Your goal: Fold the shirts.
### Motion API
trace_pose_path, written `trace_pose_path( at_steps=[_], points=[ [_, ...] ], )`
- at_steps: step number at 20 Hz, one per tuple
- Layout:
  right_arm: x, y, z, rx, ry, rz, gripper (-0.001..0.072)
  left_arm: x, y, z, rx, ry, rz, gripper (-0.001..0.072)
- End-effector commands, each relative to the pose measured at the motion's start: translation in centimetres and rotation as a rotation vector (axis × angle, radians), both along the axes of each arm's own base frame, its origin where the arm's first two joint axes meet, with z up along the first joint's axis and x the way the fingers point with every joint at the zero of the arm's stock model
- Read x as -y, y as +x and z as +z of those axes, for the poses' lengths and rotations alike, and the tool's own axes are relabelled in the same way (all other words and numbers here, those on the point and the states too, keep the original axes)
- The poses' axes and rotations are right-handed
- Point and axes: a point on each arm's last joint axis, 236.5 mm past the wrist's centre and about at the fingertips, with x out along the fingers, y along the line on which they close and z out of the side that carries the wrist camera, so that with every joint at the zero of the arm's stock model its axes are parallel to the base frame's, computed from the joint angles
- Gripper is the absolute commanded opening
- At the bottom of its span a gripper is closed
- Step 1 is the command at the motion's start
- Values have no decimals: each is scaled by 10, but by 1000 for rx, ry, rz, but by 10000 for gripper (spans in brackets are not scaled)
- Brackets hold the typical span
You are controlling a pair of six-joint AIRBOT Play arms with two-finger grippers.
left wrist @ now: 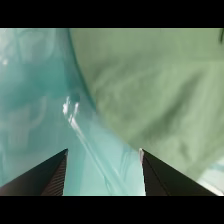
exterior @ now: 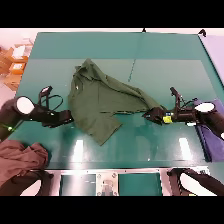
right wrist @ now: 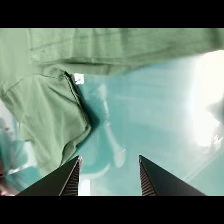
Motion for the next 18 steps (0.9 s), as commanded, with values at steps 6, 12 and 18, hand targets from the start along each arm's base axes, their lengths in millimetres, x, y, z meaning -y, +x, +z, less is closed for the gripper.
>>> trace_pose_path(
  at_steps=[6,12,18],
  points=[
    [53,47,40,107,-9,-139,429,5,40,-61,19,6,-32,519],
    [139,42,56,91,-96,-236,537,22,68,-41,77,-31,-146,22],
    [172,24,12,-94,-184,-310,537,18,77,-19,98,18,-249,21]
  ],
)
